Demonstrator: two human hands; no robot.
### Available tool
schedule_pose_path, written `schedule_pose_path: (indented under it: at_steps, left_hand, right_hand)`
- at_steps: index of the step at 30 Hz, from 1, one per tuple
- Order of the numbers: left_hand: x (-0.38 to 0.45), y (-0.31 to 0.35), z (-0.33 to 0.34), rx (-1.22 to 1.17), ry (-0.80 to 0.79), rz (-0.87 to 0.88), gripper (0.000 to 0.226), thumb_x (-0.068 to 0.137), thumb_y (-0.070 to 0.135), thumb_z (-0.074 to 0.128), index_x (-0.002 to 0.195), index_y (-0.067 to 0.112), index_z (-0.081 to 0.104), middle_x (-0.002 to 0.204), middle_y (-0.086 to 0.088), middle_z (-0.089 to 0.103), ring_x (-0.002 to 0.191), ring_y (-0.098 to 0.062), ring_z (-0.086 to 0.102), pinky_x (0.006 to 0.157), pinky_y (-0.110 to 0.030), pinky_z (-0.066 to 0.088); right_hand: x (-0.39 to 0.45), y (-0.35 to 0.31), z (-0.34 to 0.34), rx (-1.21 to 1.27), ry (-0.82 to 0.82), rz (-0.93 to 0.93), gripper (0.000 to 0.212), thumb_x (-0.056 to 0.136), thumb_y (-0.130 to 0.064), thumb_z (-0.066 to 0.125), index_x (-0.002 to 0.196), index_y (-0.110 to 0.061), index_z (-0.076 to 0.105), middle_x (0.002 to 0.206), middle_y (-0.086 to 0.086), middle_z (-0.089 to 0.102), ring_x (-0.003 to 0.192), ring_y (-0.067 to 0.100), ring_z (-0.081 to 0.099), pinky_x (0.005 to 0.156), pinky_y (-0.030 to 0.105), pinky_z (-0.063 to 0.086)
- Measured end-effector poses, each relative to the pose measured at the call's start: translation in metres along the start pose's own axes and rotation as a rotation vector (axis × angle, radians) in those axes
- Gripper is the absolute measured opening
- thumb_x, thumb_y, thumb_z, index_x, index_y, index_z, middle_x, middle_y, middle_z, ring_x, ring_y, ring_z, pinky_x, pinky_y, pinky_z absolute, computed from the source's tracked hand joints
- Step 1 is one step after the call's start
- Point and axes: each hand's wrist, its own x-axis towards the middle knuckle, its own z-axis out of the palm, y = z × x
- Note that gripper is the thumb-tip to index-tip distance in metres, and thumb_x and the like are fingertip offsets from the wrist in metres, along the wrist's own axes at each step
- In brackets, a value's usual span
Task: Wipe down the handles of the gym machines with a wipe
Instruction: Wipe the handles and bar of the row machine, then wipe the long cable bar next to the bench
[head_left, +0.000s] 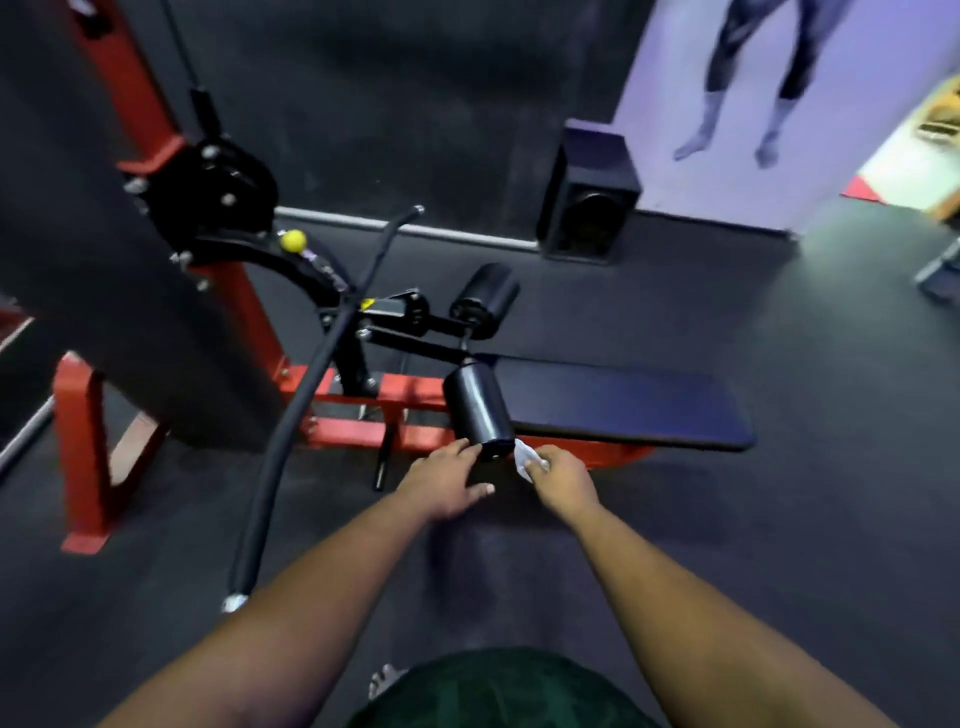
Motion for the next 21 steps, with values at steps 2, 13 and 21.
schedule_pose_path:
  at_steps: [2,13,21]
  left_hand:
    - [0.015,0.041,0.002,0.029,-0.009,0.064,0.083,0.097,0.062,0.055,0.163,0.023,0.024,0.170,-0.003,0.022,0.153,-0.026,0.030,0.119,-0.048,0.035]
    - [0.080,0.303,0.069,0.175,-0.130,0.258,0.081,0.100,0.060,0.052,0.164,0.024,0.019,0.171,-0.002,0.019,0.155,-0.026,0.025,0.120,-0.047,0.031]
    - [0.128,0.447,0.117,0.288,-0.200,0.398,0.081,0.098,0.064,0.051,0.163,0.025,0.023,0.169,0.002,0.025,0.153,-0.024,0.030,0.118,-0.048,0.034]
  right_hand:
    - [-0.010,0.032,-0.031,0.039,0.053,0.046,0.011,0.095,-0.025,0.058,0.085,-0.023,0.064,0.084,-0.003,0.066,0.082,0.020,0.061,0.067,0.029,0.038]
    - [-0.067,0.264,-0.189,0.127,0.221,0.326,0.019,0.096,-0.036,0.056,0.079,-0.026,0.059,0.081,-0.003,0.064,0.083,0.024,0.063,0.063,0.032,0.042]
    - [-0.081,0.382,-0.275,0.188,0.293,0.427,0.019,0.097,-0.035,0.055,0.081,-0.026,0.058,0.081,-0.004,0.065,0.080,0.021,0.062,0.061,0.032,0.040]
